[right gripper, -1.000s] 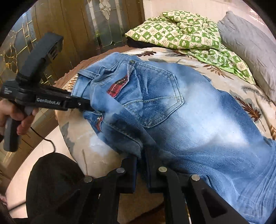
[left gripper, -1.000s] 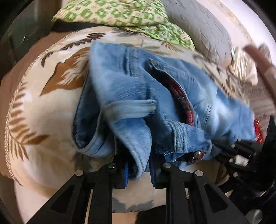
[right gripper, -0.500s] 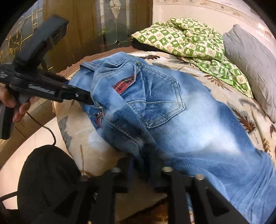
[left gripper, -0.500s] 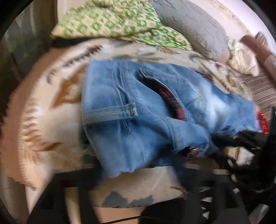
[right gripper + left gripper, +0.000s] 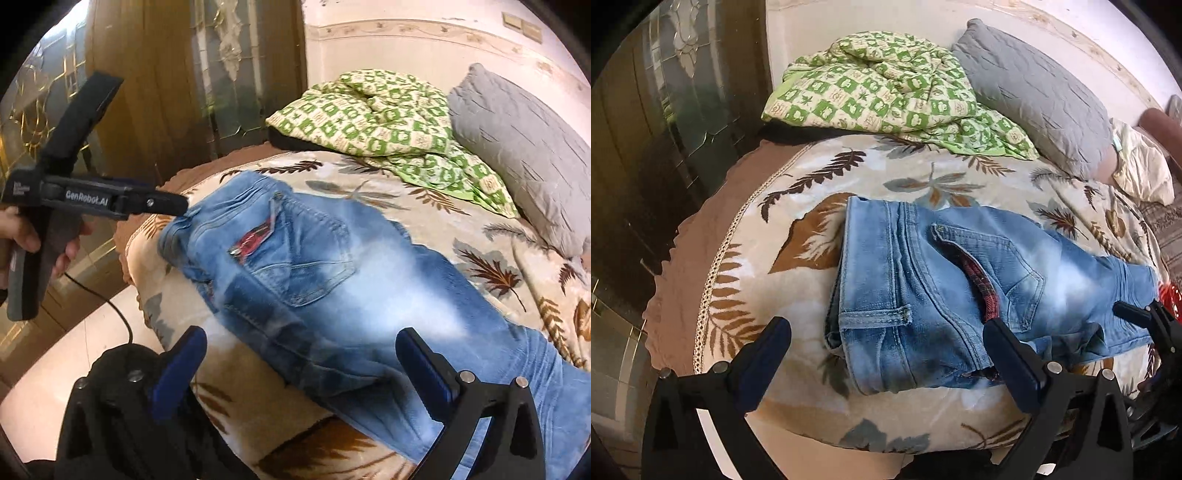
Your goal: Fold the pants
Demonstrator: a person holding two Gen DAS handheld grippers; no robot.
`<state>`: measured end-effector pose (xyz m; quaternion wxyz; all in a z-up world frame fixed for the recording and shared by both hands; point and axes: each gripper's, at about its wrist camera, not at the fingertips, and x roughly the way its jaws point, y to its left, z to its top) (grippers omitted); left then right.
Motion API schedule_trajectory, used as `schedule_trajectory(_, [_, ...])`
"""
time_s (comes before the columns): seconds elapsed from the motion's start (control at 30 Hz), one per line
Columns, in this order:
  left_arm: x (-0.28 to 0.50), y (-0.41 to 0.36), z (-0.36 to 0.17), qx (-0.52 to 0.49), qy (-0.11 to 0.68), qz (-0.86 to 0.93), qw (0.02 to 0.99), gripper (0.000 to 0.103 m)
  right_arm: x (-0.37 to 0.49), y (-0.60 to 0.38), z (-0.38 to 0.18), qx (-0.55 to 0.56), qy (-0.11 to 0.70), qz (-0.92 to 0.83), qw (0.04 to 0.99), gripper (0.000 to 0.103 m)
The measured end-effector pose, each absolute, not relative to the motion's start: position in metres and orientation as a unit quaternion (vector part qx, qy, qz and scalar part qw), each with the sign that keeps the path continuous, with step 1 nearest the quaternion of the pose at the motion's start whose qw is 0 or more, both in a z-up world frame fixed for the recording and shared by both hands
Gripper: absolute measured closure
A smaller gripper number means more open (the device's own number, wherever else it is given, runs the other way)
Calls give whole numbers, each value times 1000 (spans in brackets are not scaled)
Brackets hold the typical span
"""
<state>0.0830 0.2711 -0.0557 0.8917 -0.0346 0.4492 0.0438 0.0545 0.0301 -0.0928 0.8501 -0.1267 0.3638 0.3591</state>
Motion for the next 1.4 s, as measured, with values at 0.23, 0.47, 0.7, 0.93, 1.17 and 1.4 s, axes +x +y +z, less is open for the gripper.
schedule_trajectory(0.23, [78,285,-58,-91,452,53,886,0,86,18,-71,-118,353,372,850,0])
schedule_trajectory(0.47, [69,310,-85,-191,470,53,860,0,148,44,-39,-107,364,435,816,0])
schedule_trajectory(0.7, [68,311,-120,-216,479,38,850,0,196,131,-40,-154,401,472,770,0])
schedule_trajectory(0.93, [79,311,-143,-226,460,22,858,0,231,212,-86,-199,464,475,721,0])
schedule_trajectory(1.17, [80,313,-150,-212,420,22,882,1,248,241,-162,-227,546,452,668,30])
schedule_trajectory(1.4, [79,313,-139,-185,409,-3,894,72,240,230,-153,-242,505,462,688,59])
